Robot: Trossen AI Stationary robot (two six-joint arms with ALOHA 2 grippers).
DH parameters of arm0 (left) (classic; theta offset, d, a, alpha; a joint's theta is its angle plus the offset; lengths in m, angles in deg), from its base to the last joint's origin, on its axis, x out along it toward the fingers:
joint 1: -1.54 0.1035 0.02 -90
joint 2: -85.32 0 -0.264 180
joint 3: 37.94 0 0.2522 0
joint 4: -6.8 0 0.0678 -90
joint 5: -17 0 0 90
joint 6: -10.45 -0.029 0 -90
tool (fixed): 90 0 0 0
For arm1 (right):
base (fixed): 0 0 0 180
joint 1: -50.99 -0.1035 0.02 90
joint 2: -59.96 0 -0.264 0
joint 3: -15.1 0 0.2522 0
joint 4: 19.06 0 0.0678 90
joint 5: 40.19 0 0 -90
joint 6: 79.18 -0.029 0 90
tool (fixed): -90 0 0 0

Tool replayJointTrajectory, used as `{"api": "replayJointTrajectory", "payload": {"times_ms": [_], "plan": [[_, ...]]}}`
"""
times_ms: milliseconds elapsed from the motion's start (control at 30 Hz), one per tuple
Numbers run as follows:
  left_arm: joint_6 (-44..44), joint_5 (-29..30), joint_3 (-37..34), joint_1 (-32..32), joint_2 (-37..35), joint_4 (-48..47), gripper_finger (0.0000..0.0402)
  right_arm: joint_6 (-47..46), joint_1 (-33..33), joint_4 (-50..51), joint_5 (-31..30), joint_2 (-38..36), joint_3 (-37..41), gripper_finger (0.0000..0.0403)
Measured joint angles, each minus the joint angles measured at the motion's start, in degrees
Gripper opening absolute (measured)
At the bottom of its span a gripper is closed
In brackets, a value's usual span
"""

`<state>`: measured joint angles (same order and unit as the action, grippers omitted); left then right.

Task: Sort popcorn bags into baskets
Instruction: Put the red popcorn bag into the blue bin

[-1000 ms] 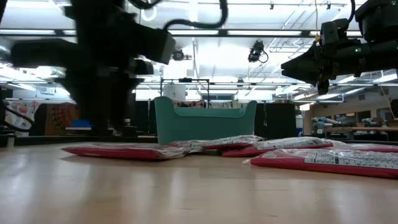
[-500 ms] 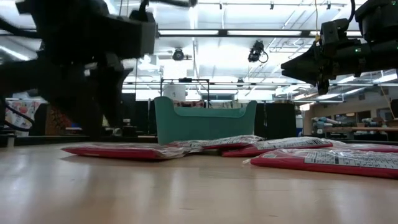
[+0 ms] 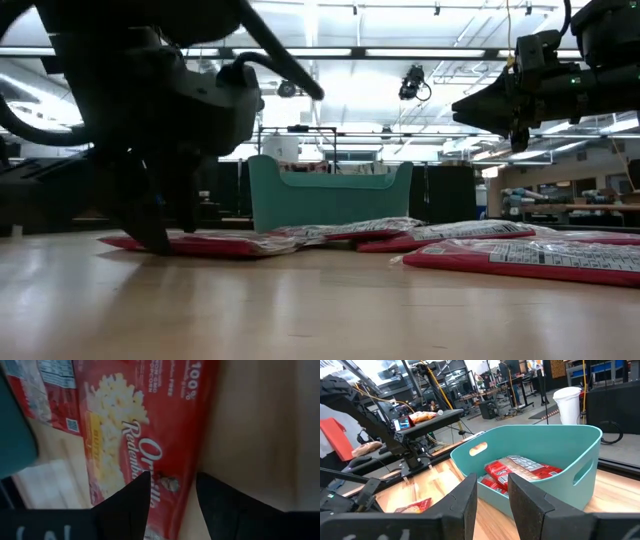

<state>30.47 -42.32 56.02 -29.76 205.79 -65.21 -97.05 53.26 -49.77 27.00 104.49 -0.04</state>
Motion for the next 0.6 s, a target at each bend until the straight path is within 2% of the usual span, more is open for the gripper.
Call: {"api": "replayJointTrajectory", "payload": {"times_ms": [167, 267, 467, 600], "plan": [[-0.2, 0.4, 0.1, 0.6, 1.1, -0.9, 0.0152, 0.0, 0.0, 0.0, 0.0, 0.0, 0.0, 0.0115], [-0.3, 0.0, 0.2, 1.0, 1.8, -1.6, 0.0117, 0.0, 0.0, 0.0, 0.0, 0.0, 0.0, 0.0115], [1.5, -1.2, 0.1, 1.9, 1.9, -1.9, 0.0024, 0.0, 0.0, 0.0, 0.0, 0.0, 0.0, 0.0115], [1.6, -1.1, 0.1, 1.8, 1.9, -2.1, 0.0008, 0.0, 0.0, 0.0, 0.0, 0.0, 0.0, 0.0115]]}}
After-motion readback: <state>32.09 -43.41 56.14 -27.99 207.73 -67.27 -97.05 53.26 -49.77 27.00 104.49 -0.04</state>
